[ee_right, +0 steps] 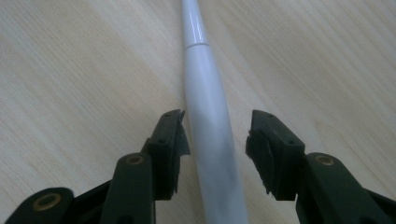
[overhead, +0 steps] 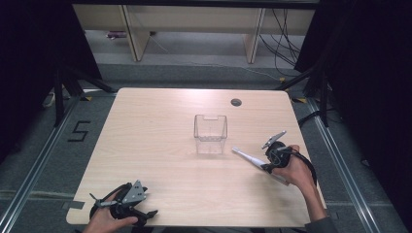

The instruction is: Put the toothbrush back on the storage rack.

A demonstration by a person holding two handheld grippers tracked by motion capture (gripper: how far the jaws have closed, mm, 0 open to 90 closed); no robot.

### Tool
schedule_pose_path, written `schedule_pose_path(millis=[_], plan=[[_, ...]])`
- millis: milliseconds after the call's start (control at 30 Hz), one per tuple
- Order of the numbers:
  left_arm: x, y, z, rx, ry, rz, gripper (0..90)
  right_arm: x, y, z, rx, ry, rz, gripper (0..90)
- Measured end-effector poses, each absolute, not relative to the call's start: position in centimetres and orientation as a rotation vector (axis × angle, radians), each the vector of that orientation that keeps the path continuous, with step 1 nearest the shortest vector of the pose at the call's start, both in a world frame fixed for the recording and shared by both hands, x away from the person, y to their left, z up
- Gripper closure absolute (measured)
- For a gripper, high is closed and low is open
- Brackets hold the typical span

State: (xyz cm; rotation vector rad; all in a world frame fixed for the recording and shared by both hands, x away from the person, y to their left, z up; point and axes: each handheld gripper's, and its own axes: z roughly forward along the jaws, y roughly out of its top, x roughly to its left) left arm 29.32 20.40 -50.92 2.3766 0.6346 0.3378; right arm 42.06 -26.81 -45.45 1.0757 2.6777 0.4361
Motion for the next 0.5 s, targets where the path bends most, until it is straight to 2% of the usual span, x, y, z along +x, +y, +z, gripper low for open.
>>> schedule_pose_path(millis=[500], plan=[[29.3, 20.4, -51.0, 2.372, 0.646, 0.334, 15.6, 43.5, -26.3, -46.3, 1.08, 2.755, 0.367, 57.9]])
